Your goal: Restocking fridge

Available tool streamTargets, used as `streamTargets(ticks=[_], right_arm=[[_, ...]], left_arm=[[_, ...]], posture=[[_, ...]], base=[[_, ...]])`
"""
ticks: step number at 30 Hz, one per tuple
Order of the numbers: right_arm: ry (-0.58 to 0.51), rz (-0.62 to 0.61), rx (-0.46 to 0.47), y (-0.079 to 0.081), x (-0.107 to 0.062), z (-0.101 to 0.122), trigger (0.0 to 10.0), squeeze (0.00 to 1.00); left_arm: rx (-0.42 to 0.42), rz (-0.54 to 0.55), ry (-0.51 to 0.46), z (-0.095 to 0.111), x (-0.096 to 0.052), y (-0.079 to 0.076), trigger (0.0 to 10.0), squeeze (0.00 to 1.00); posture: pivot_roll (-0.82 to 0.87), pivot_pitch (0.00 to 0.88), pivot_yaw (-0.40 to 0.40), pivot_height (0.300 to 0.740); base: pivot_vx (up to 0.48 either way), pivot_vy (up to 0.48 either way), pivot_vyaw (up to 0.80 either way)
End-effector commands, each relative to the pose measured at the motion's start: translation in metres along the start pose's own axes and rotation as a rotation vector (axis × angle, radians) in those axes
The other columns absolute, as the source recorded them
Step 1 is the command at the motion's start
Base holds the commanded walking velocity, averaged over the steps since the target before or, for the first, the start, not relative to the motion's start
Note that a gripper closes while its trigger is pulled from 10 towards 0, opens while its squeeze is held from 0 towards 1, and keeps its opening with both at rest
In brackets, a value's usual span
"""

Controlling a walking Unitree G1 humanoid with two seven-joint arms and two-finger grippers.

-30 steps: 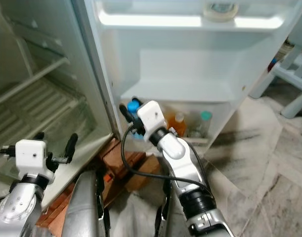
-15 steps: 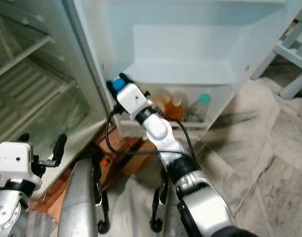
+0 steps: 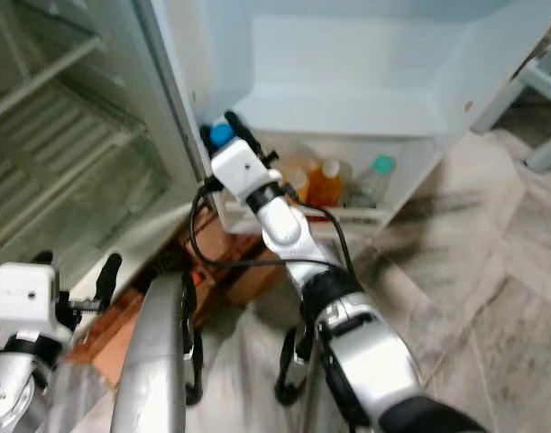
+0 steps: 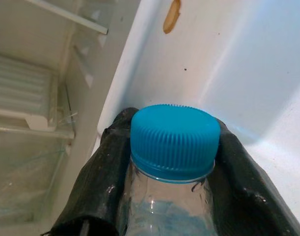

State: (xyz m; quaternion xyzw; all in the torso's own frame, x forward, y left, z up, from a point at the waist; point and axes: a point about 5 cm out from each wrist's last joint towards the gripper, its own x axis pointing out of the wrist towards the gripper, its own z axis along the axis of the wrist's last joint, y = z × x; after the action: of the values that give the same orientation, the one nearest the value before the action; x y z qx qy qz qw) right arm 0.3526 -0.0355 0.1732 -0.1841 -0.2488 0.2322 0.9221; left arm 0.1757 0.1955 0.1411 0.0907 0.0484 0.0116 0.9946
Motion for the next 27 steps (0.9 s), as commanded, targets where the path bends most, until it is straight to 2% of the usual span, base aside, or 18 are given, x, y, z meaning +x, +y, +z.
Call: streamTargets(ticks=[1, 8, 13, 15, 16, 19, 23, 26, 27], right_arm=[[0.341, -0.039, 0.077, 0.001, -0.04, -0.057, 10.0, 0.0], [0.401, -0.058, 0.122, 0.007, -0.044, -0.064, 10.0, 0.0], [0.449, -0.064, 0.114, 0.008, -0.047, -0.069, 10.0, 0.0], [0.468, -0.07, 0.106, 0.007, -0.048, -0.071, 10.0, 0.0], [0.533, -0.1, 0.114, 0.001, -0.052, -0.078, 10.0, 0.0], [0.564, -0.139, 0.117, -0.006, -0.054, -0.081, 10.0, 0.0], [0.561, -0.15, 0.111, -0.011, -0.053, -0.081, 10.0, 0.0], [0.389, -0.103, 0.068, -0.015, -0.035, -0.061, 10.0, 0.0], [0.389, -0.103, 0.068, -0.015, -0.035, -0.061, 10.0, 0.0]], left_arm=[[0.001, 0.001, 0.018, 0.0, -0.009, 0.0, 10.0, 0.0], [-0.002, -0.013, 0.026, 0.002, -0.013, -0.004, 10.0, 0.0], [-0.008, -0.02, 0.033, 0.003, -0.013, -0.005, 10.0, 0.0], [-0.009, -0.021, 0.035, 0.003, -0.014, -0.006, 10.0, 0.0], [-0.01, -0.024, 0.037, 0.004, -0.013, -0.005, 10.0, 0.0], [-0.012, -0.026, 0.04, 0.004, -0.013, -0.006, 10.0, 0.0], [-0.014, -0.028, 0.041, 0.004, -0.014, -0.007, 10.0, 0.0], [-0.02, -0.026, 0.037, 0.004, -0.011, -0.009, 10.0, 0.0], [-0.02, -0.026, 0.037, 0.004, -0.011, -0.009, 10.0, 0.0]], posture=[[0.35, 0.382, -0.004, 0.557], [0.35, 0.395, 0.0, 0.557], [0.34, 0.398, 0.002, 0.557], [0.34, 0.399, 0.002, 0.557], [0.34, 0.399, 0.002, 0.557], [0.34, 0.4, 0.0, 0.557], [0.33, 0.397, 0.0, 0.557], [0.32, 0.385, -0.005, 0.557], [0.32, 0.385, -0.005, 0.557]], base=[[0.0, 0.0, 0.0], [0.0, 0.0, 0.0], [0.0, 0.0, 0.0], [0.0, 0.0, 0.0], [0.0, 0.0, 0.0], [0.0, 0.0, 0.0], [0.0, 0.0, 0.0], [0.0, 0.0, 0.0], [0.0, 0.0, 0.0]])
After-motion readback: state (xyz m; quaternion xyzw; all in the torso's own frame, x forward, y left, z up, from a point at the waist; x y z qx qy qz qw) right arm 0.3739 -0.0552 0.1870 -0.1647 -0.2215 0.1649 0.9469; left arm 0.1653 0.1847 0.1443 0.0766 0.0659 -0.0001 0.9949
